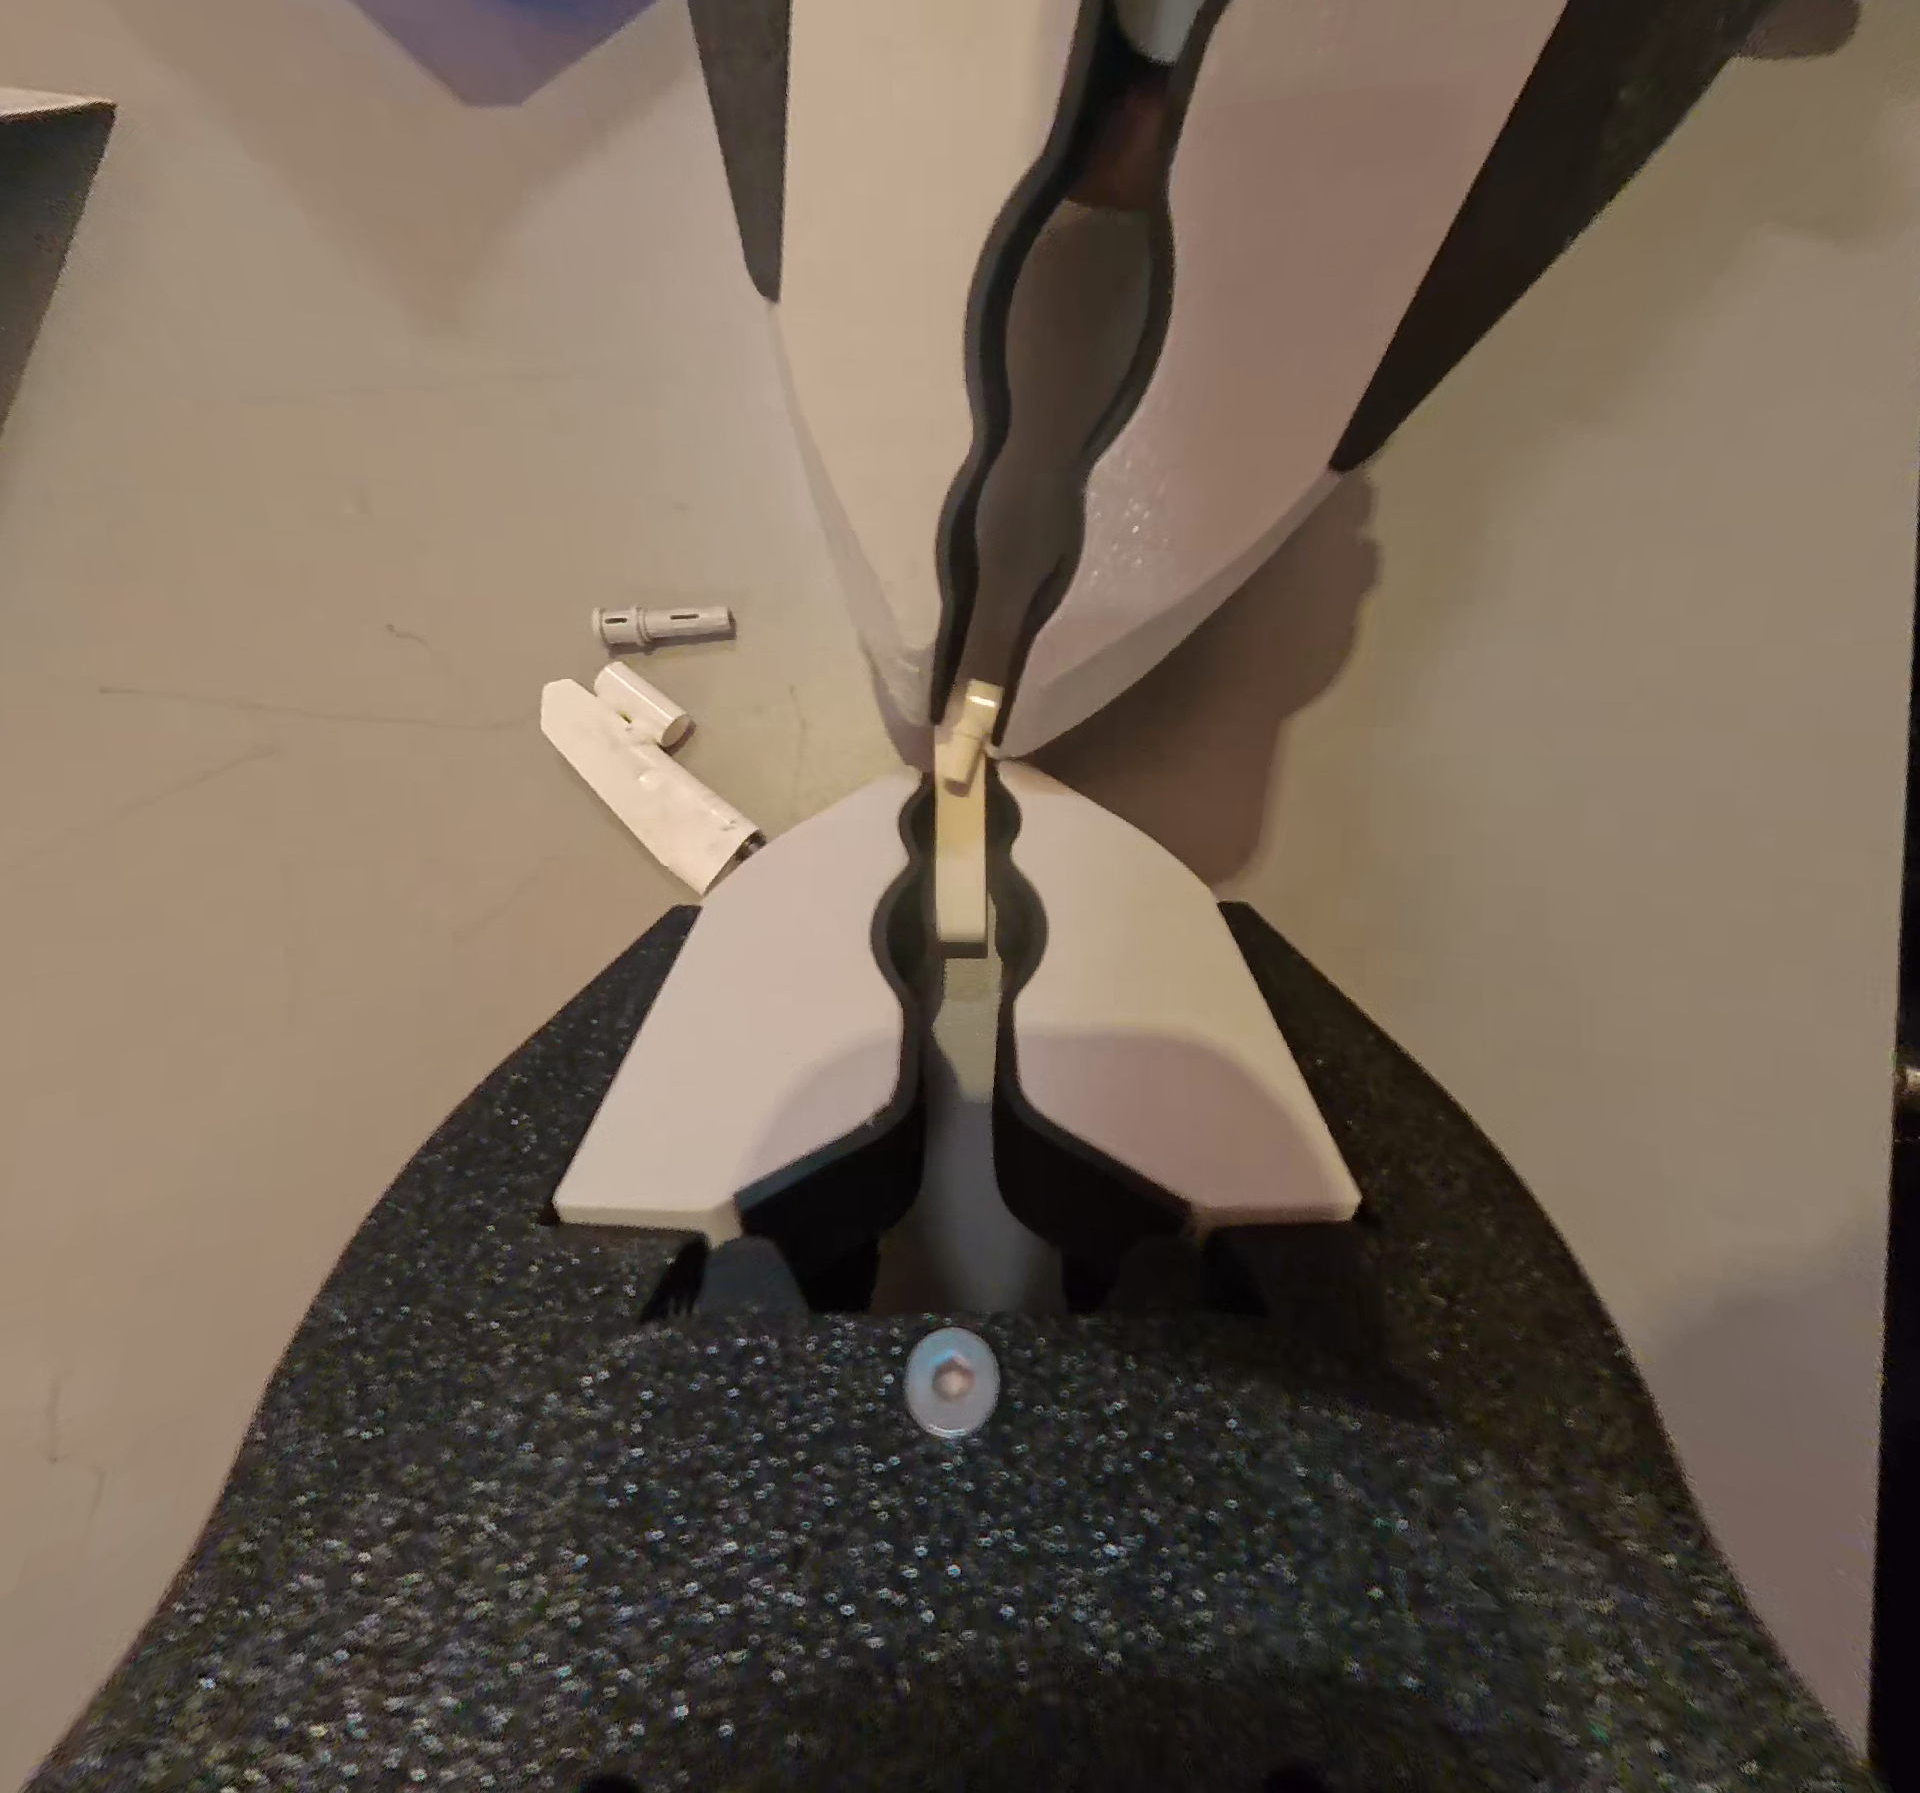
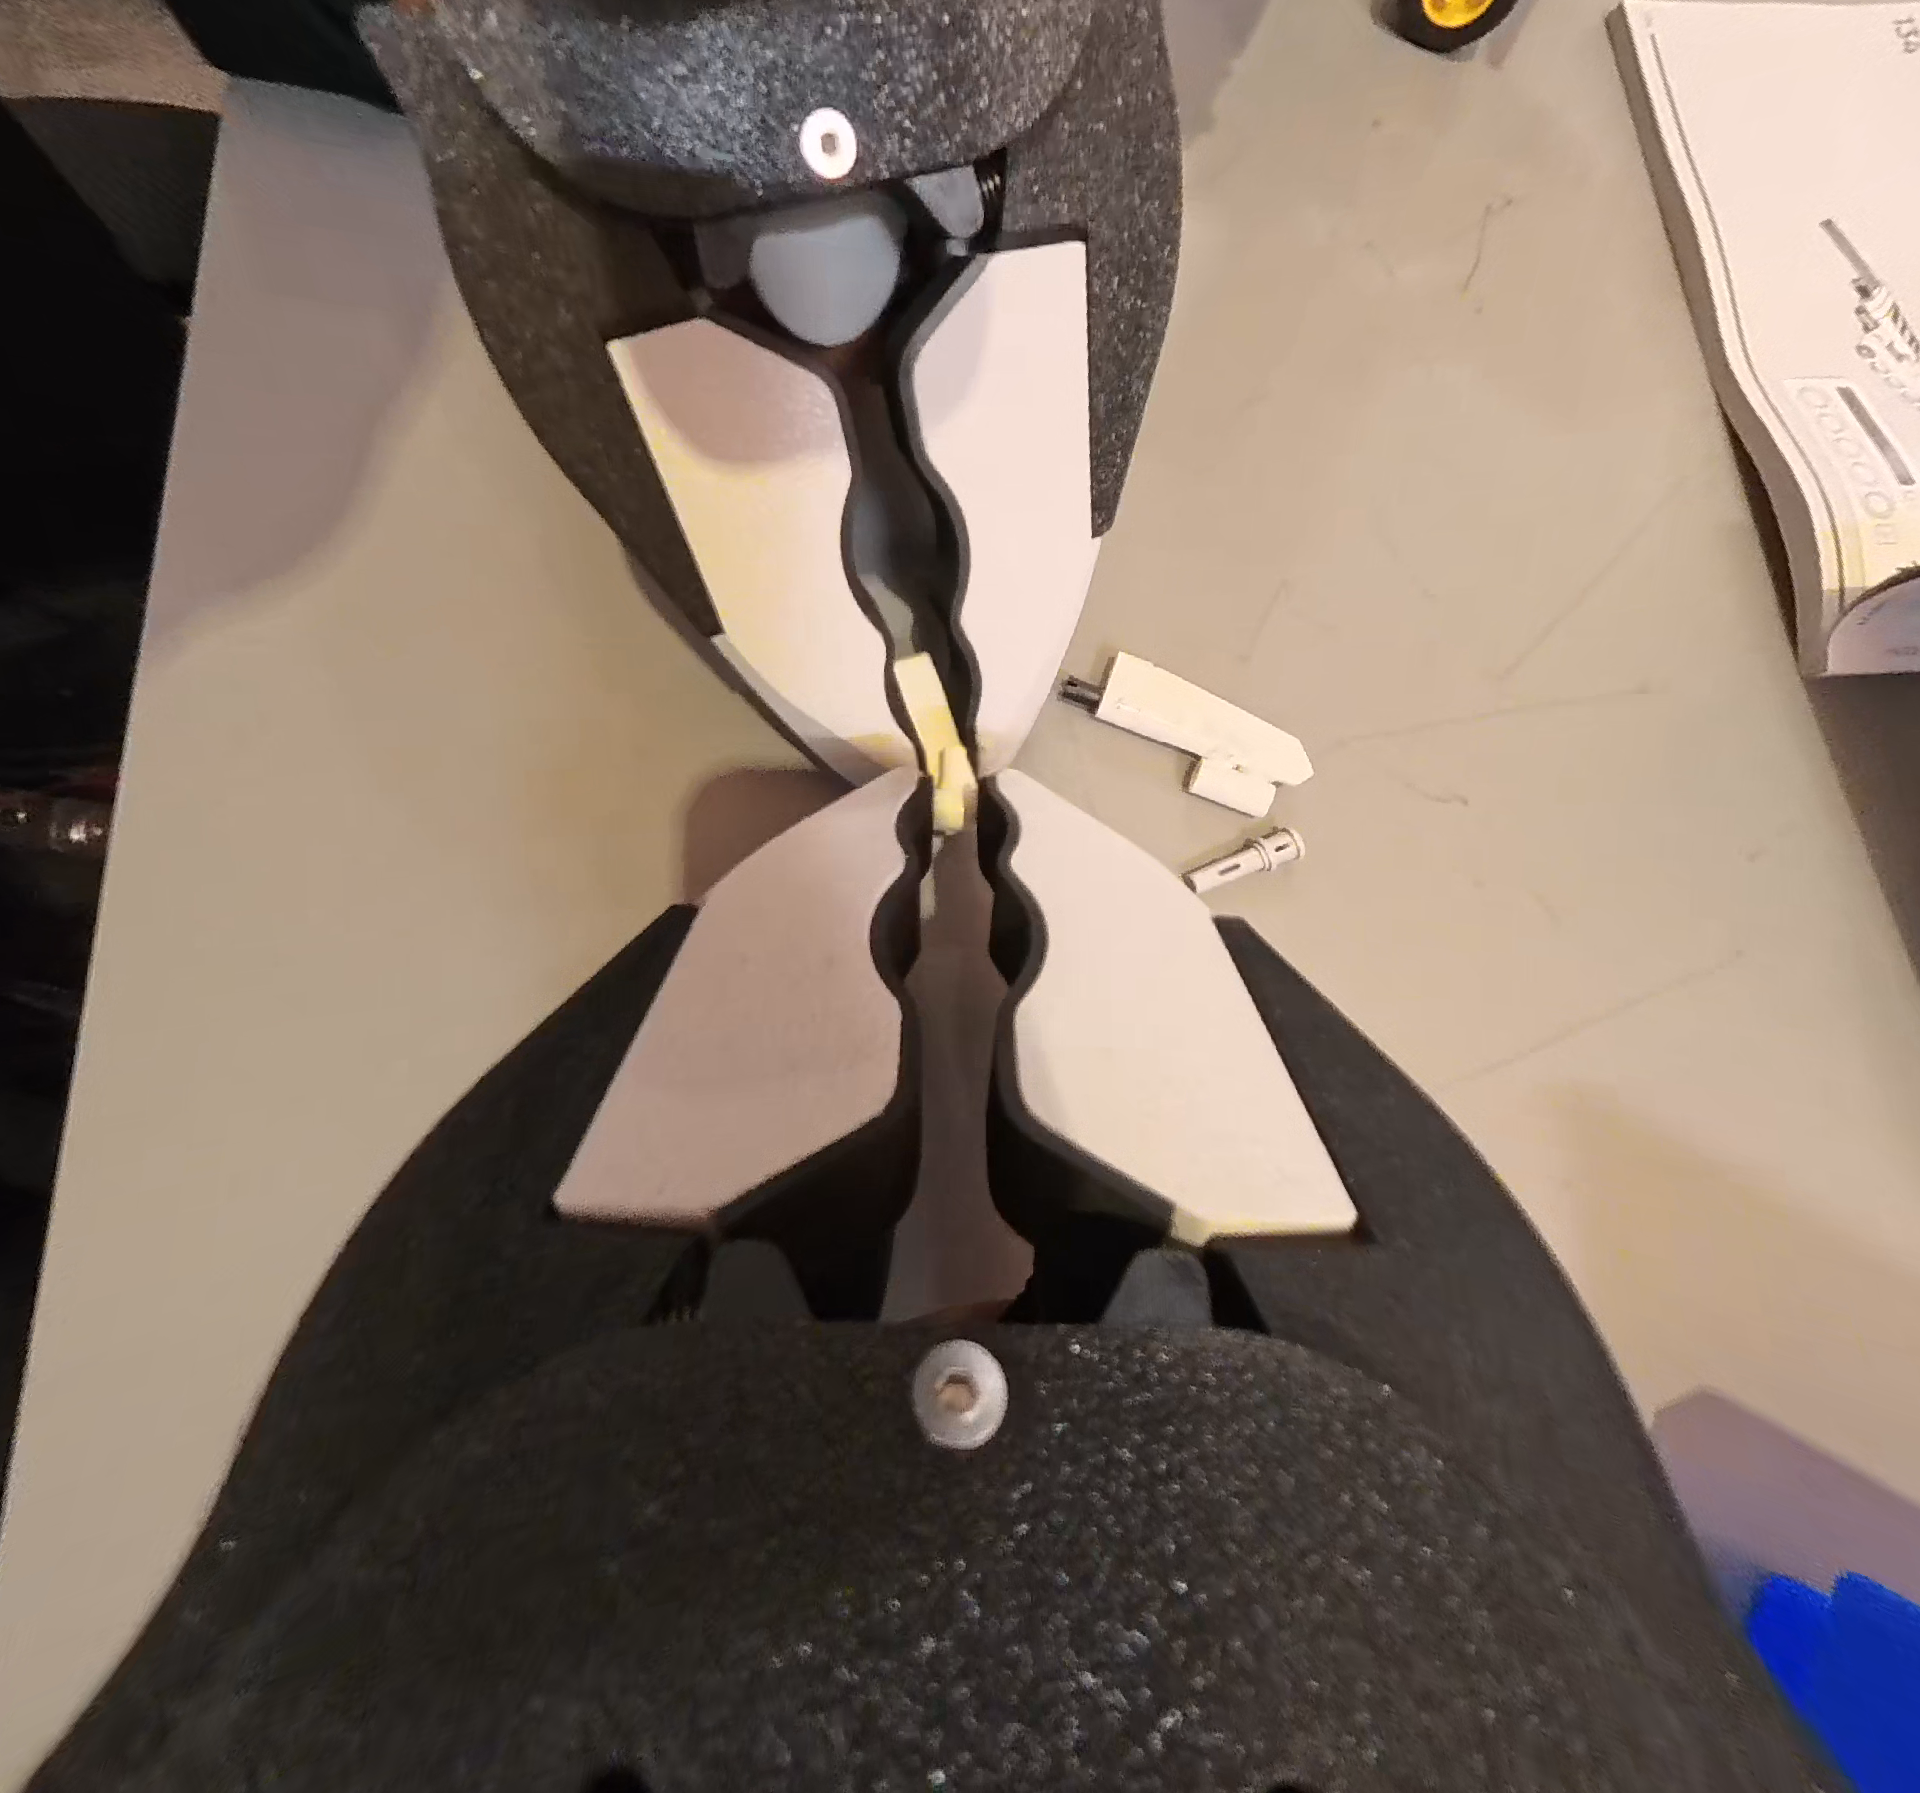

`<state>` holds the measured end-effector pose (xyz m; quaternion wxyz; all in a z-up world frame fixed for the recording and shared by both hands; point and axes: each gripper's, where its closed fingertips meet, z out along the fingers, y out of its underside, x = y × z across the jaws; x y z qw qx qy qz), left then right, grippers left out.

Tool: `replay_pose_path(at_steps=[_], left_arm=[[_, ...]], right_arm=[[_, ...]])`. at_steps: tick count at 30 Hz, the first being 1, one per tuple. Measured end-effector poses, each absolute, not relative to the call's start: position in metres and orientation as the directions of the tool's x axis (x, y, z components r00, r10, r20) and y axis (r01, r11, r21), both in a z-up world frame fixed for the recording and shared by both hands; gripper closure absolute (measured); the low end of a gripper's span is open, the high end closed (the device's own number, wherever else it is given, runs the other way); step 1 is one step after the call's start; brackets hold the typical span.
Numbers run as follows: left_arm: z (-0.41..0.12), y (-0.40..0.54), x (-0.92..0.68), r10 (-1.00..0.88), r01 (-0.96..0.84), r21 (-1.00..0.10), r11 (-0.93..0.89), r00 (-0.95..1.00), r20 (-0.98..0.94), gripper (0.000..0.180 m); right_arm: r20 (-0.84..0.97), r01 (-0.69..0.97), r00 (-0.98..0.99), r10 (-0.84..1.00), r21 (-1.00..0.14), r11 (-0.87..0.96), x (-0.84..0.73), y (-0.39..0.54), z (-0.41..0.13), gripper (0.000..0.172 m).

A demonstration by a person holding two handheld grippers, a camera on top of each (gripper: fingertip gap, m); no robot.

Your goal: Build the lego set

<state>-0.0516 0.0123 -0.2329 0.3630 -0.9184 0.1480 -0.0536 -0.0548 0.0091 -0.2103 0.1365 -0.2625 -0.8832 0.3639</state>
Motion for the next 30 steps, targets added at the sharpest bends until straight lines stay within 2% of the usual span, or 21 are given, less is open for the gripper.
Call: replay_pose_path(at_steps=[22,30], left_arm=[[-0.231,0.011,-0.049,-0.355,-0.249,-0.713,-0.655,0.935,-0.001,0.172],[-0.222,0.01,-0.051,-0.35,-0.212,-0.748,-0.629,0.936,0.029,0.172]], right_arm=[[0.022,0.319,-0.858,0.513,-0.76,0.567,-0.052,0.008,-0.215,0.157],[0.001,0.261,-0.847,0.531,-0.87,0.418,-0.051,0.009,-0.193,0.154]])
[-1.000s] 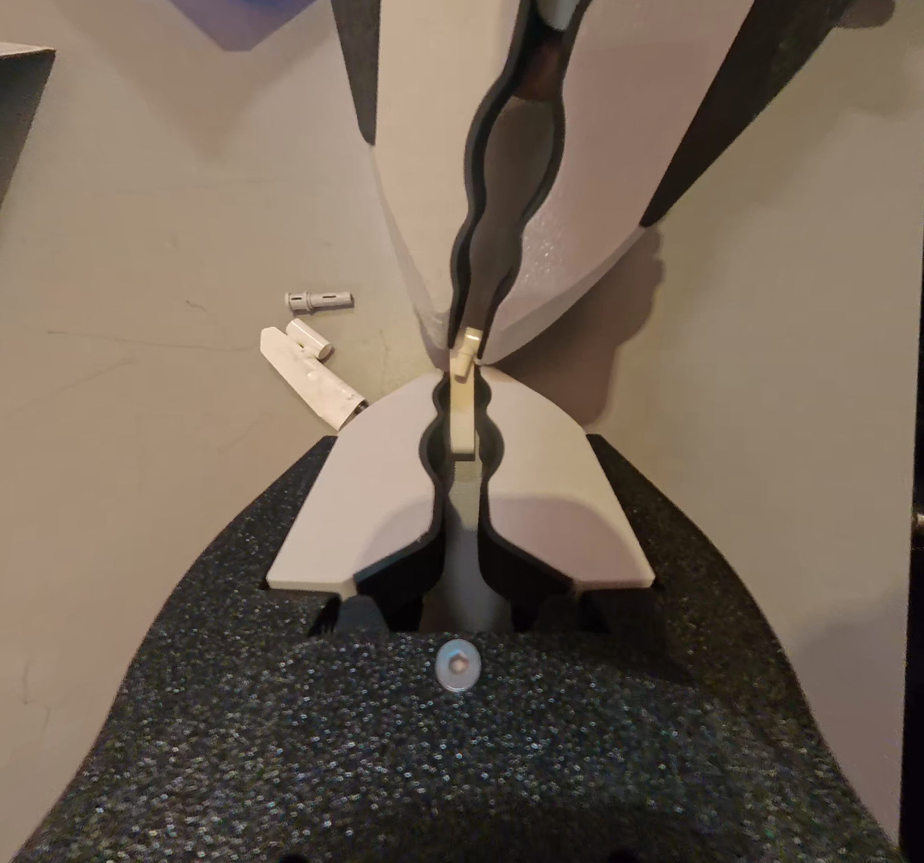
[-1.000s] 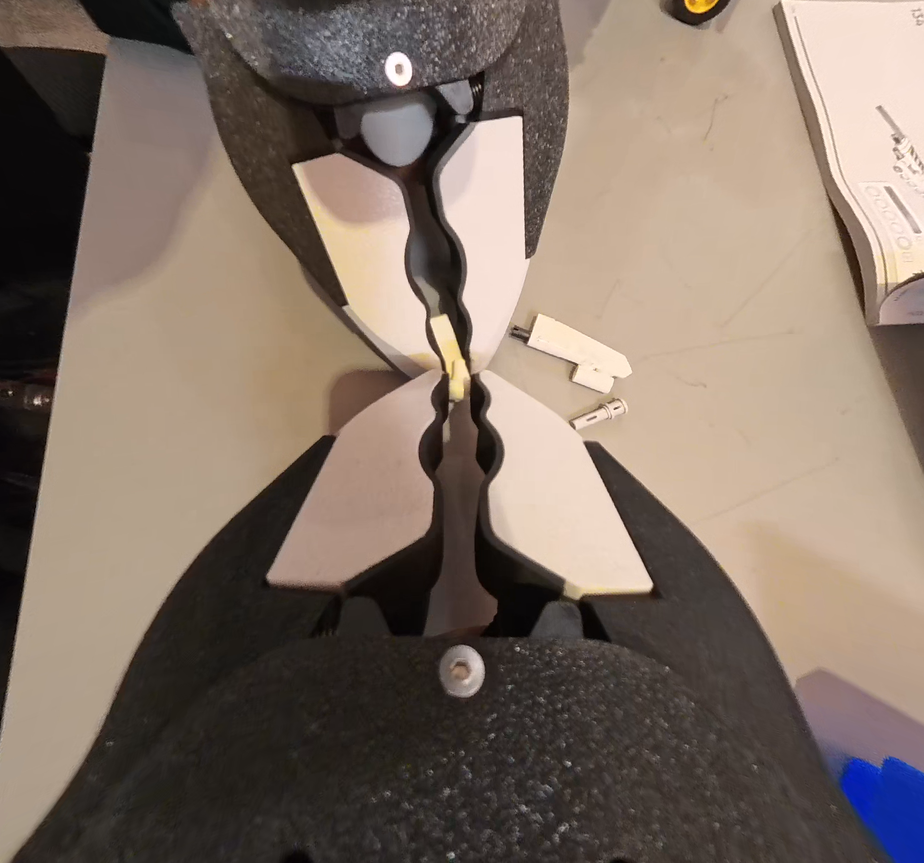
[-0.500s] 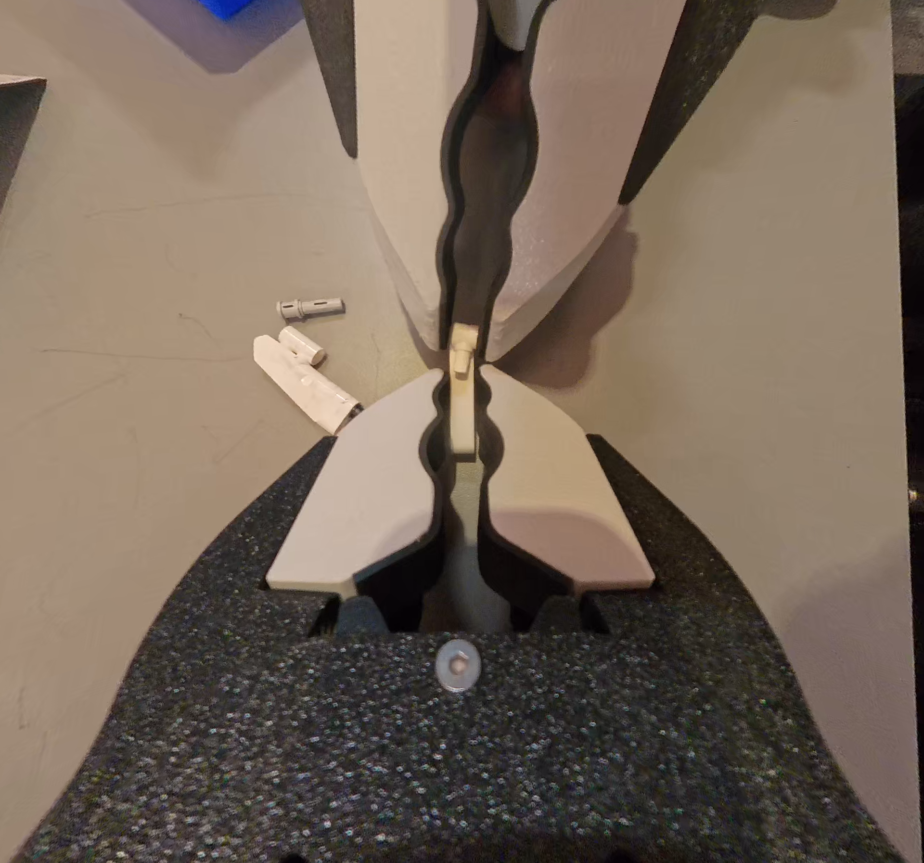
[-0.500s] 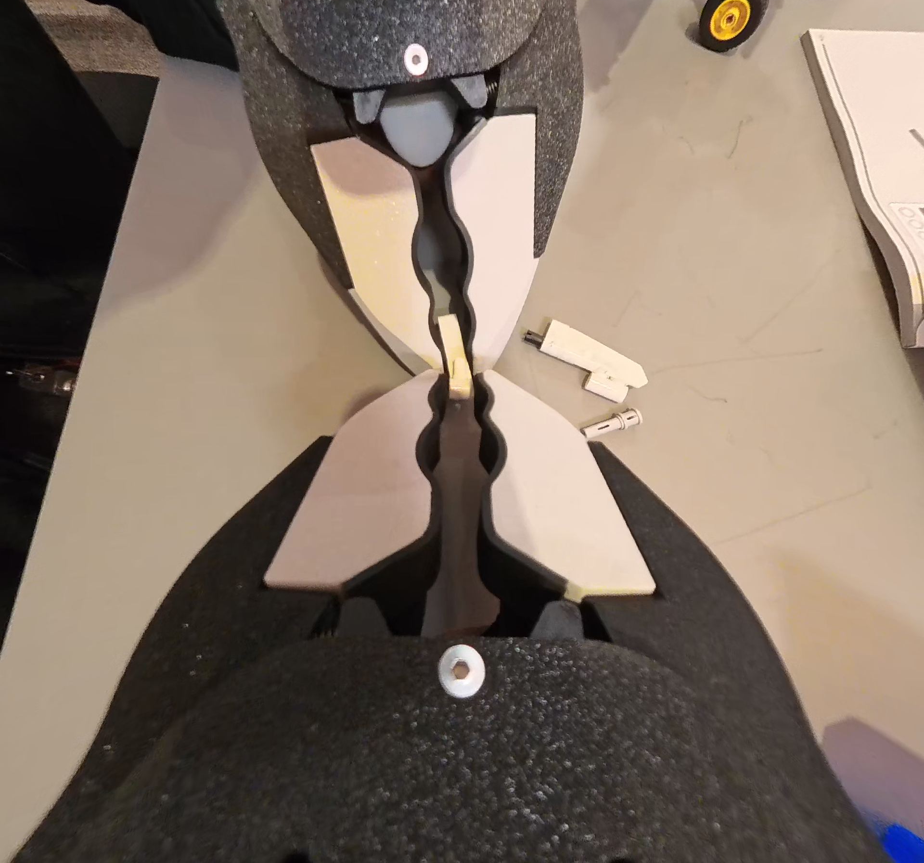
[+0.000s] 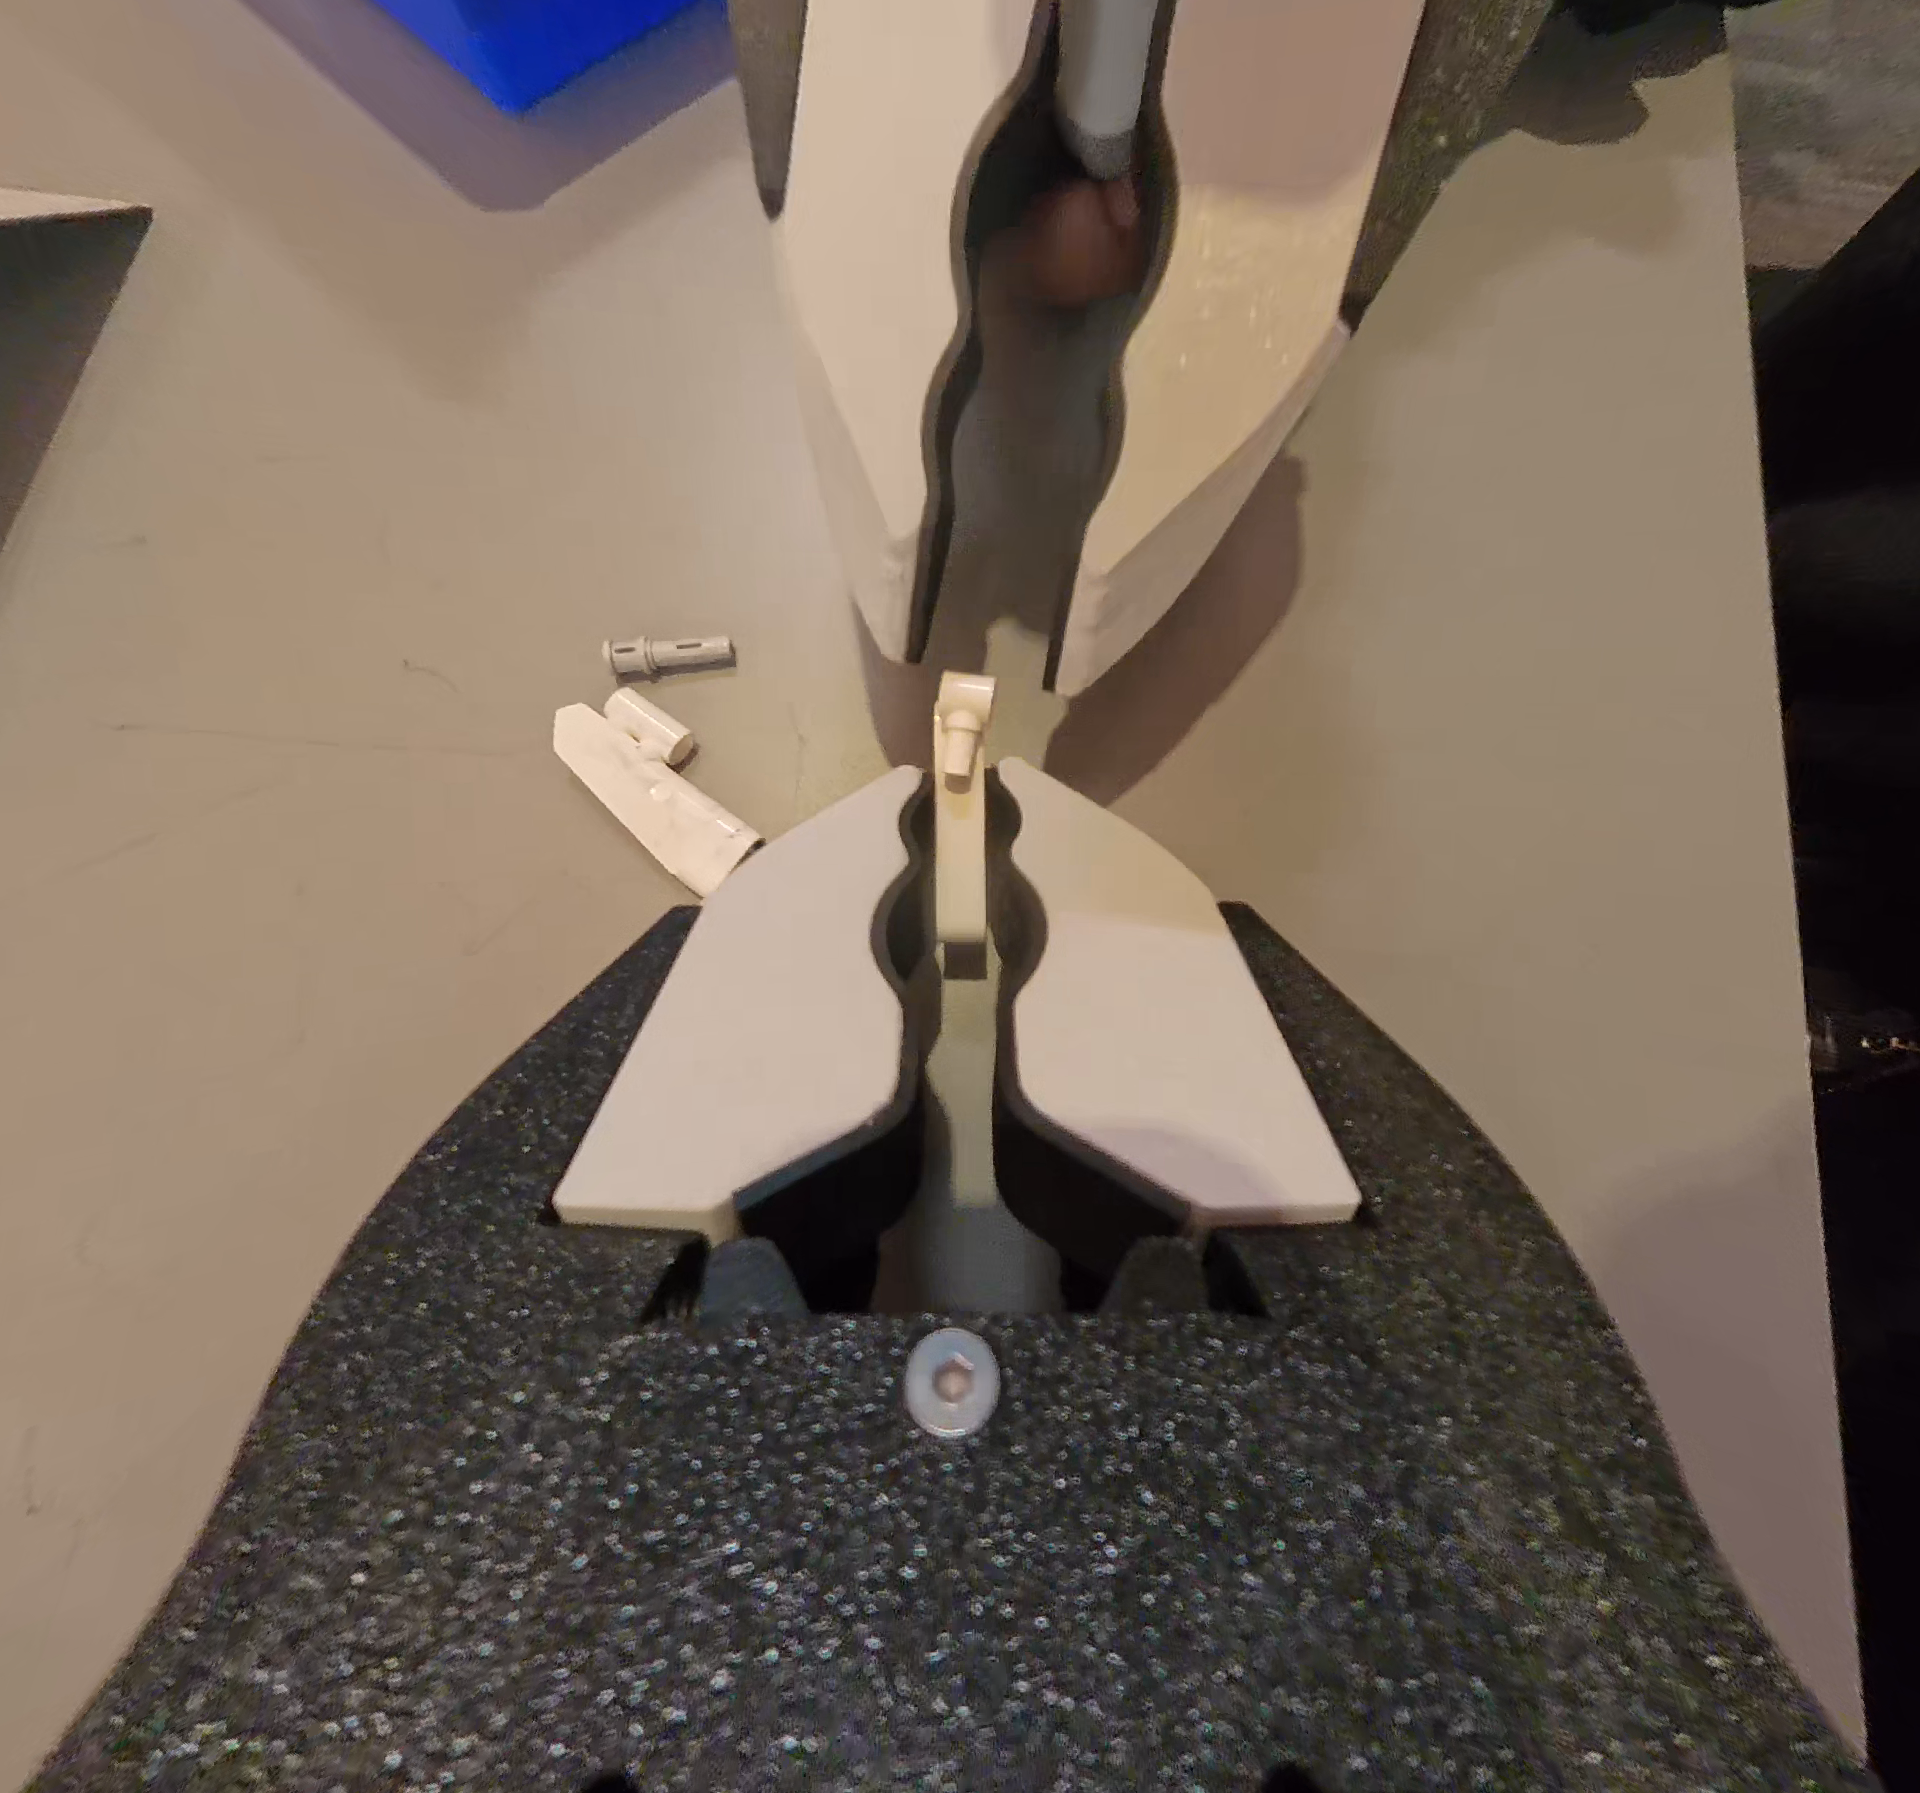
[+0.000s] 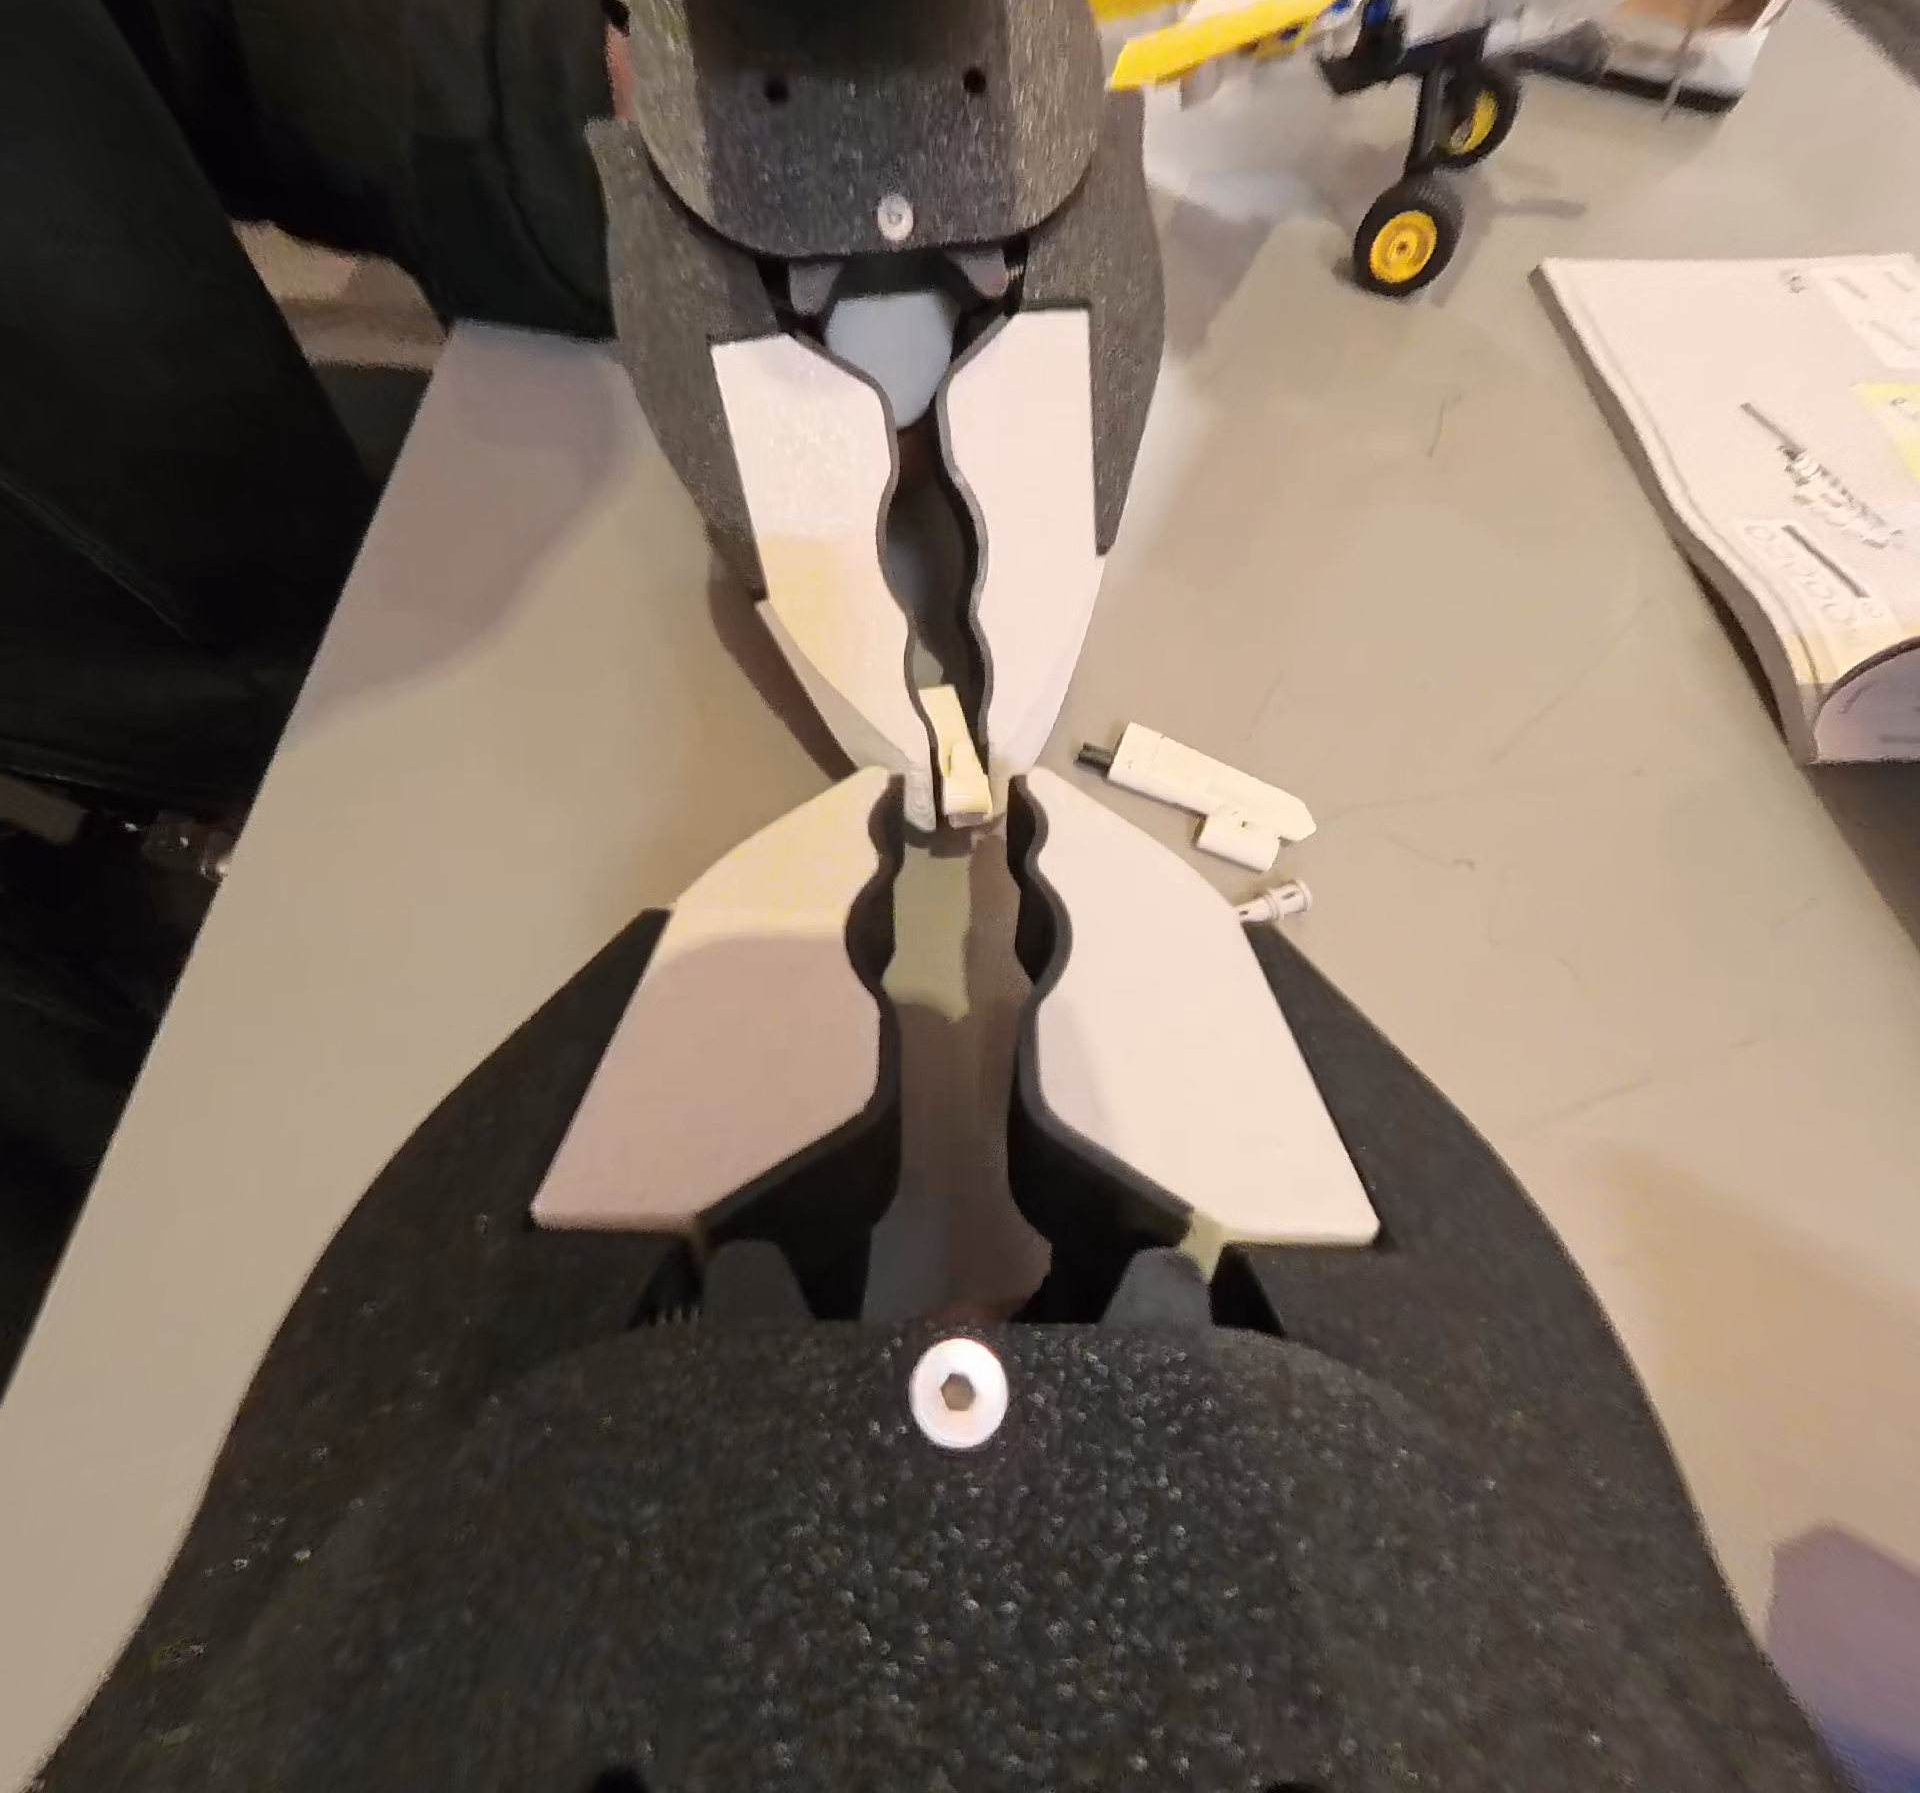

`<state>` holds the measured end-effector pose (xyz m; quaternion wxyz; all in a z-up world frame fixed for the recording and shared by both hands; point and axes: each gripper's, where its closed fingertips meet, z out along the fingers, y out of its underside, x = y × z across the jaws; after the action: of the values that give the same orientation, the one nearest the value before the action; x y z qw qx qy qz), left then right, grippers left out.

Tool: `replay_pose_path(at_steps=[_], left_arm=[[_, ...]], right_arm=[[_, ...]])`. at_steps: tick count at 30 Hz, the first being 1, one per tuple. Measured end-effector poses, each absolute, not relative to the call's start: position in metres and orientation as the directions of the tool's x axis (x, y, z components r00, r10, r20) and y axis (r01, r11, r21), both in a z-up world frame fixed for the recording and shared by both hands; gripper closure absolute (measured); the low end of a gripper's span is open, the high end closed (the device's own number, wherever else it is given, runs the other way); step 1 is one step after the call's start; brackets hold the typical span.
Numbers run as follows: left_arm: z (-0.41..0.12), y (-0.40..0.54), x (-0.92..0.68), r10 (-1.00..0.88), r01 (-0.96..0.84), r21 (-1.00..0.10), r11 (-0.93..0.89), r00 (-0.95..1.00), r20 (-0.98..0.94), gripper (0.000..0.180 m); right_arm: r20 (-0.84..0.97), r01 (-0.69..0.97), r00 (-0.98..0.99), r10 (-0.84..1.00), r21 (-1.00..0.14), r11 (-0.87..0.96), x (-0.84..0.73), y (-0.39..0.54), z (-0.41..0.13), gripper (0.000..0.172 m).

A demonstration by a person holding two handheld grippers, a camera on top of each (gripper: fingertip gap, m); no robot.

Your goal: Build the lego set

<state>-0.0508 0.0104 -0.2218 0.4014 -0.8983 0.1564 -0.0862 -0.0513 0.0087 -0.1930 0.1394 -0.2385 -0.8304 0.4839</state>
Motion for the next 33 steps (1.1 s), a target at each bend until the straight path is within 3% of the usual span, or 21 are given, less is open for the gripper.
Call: replay_pose_path(at_steps=[5,33], left_arm=[[-0.2172,0.0108,-0.0484,-0.359,-0.201,-0.762,-0.616,0.932,0.044,0.172],[-0.2126,0.0118,-0.047,-0.355,-0.199,-0.77,-0.606,0.934,0.038,0.172]], right_arm=[[-0.031,0.246,-0.842,0.538,-0.91,0.333,-0.0502,0.01,-0.1819,0.154],[0.022,0.243,-0.832,0.554,-0.884,0.4,-0.0529,0.0074,-0.1904,0.164]])
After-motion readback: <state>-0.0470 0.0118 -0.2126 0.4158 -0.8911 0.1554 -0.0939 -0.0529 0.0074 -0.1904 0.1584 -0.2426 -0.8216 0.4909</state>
